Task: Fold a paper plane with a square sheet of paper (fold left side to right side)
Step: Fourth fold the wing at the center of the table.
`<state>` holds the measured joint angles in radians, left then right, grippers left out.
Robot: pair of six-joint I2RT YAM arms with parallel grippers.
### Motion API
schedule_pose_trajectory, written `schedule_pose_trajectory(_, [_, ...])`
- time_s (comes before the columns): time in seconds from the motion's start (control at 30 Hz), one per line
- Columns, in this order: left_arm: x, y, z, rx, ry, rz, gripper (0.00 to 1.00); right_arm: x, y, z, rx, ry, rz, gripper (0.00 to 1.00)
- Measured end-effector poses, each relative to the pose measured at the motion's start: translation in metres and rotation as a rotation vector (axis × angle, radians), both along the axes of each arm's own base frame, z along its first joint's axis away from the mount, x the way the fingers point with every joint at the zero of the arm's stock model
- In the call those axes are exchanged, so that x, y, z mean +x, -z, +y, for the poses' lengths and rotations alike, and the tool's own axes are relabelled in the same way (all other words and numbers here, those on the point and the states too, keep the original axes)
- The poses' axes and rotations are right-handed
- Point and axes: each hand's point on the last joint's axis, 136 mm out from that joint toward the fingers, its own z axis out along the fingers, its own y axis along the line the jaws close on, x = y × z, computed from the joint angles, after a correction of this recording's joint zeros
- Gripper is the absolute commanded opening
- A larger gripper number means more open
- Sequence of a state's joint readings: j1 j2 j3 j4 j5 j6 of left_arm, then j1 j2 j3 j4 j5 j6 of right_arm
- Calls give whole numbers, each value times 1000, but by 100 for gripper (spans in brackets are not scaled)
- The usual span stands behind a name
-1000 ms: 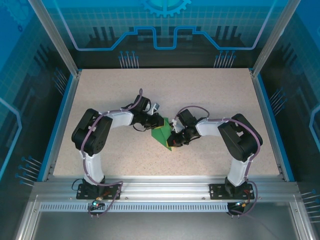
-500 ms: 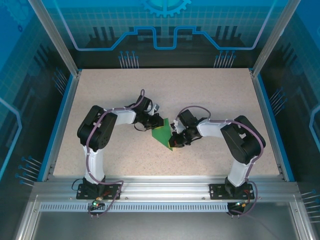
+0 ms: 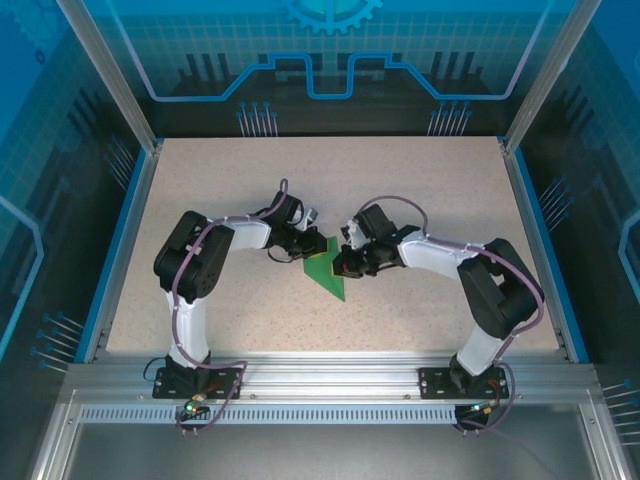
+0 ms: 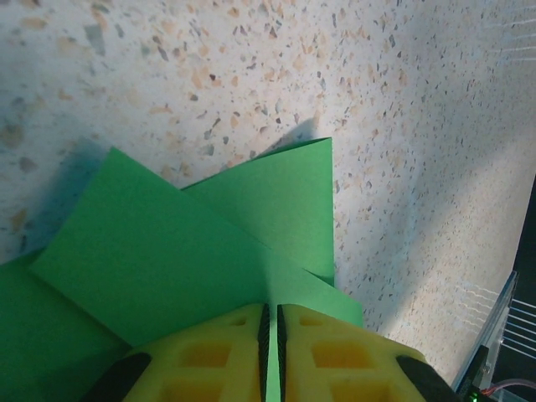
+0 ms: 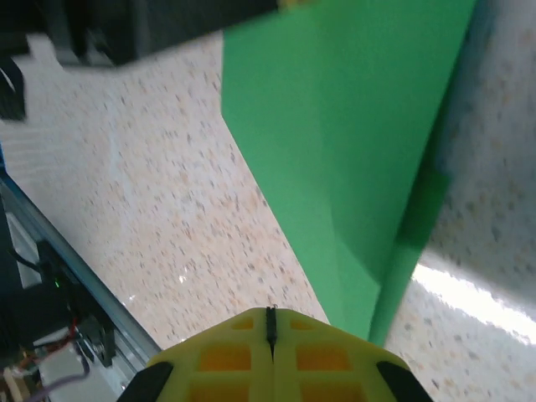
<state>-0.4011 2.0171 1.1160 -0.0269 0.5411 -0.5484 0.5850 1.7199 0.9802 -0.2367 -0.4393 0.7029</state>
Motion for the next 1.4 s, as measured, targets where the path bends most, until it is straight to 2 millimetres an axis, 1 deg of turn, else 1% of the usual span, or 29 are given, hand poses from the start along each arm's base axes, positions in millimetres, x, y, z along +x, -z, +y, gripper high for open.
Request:
schedule_pose_trajectory(0.1, [0, 0, 0, -2, 1, 0, 14, 10, 11, 6, -11, 27, 13, 0])
schedule_pose_trajectory(0.23, [0, 0, 0, -2, -1, 0, 15, 15, 28, 8, -45, 53, 42, 0])
schedule_pose_trajectory(0.4, [0, 0, 0, -3, -1, -1, 14, 17, 36, 8, -82, 62, 56, 0])
schedule_pose_trajectory(0.77, [0, 0, 0, -2, 0, 0, 14, -1, 44, 7, -144, 15, 71, 0])
schedule_pose_trajectory(1.03, [0, 0, 0, -2, 0, 0, 14, -4, 48, 3, -158, 15, 68, 0])
schedule_pose_trajectory(1.4, [0, 0, 1, -1, -1, 0, 14, -22, 48, -11, -164, 17, 73, 0])
